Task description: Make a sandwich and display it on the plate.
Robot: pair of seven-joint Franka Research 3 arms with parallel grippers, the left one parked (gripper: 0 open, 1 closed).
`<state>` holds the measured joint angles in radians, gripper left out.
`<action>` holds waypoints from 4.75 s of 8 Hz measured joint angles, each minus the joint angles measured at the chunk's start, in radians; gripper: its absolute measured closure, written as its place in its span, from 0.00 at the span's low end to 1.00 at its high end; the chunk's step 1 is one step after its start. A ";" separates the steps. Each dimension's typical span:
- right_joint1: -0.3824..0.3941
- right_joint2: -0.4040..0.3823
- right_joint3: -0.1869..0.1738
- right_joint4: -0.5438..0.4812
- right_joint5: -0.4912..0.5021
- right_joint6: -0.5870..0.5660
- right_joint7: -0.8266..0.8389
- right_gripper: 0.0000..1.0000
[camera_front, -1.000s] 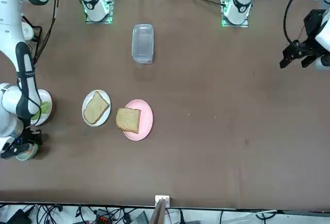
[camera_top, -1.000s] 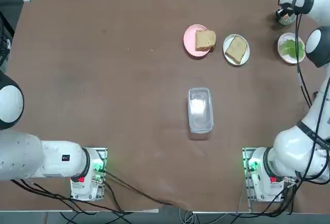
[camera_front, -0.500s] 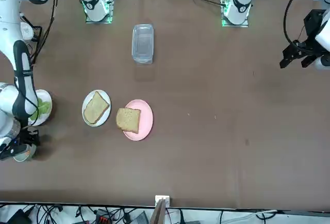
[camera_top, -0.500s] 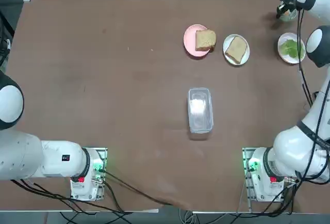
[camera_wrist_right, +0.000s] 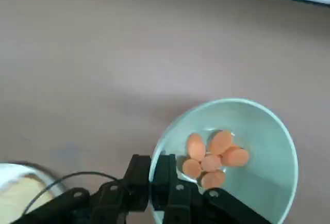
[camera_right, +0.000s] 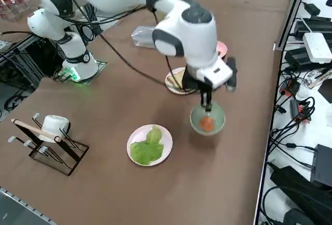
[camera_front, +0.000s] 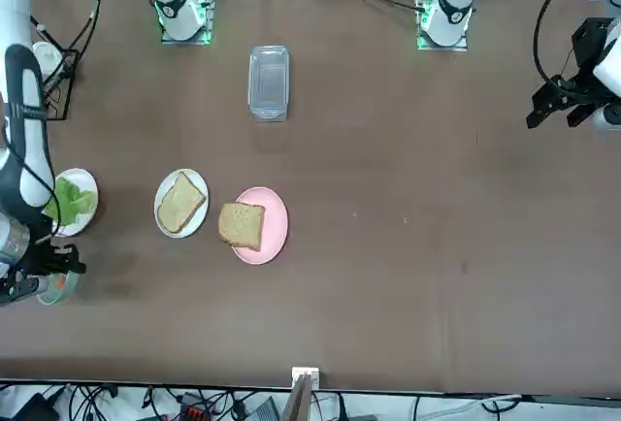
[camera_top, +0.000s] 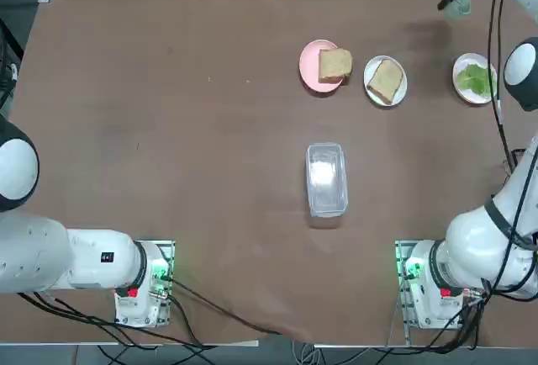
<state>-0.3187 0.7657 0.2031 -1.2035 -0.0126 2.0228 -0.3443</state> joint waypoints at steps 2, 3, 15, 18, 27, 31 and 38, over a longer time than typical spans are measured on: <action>0.005 -0.034 0.065 -0.040 0.009 -0.055 0.165 0.95; 0.007 -0.054 0.090 -0.079 0.021 -0.058 0.222 0.95; -0.013 -0.135 0.193 -0.436 0.515 -0.053 0.383 0.95; -0.039 -0.131 0.191 -0.463 0.591 -0.098 0.384 0.95; -0.169 -0.046 0.188 -0.468 0.822 -0.228 0.206 0.95; -0.212 -0.012 0.188 -0.468 0.896 -0.286 0.102 0.95; -0.274 0.045 0.187 -0.468 0.979 -0.365 -0.056 0.95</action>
<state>-0.5928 0.8108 0.3903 -1.6710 0.9661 1.6583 -0.4001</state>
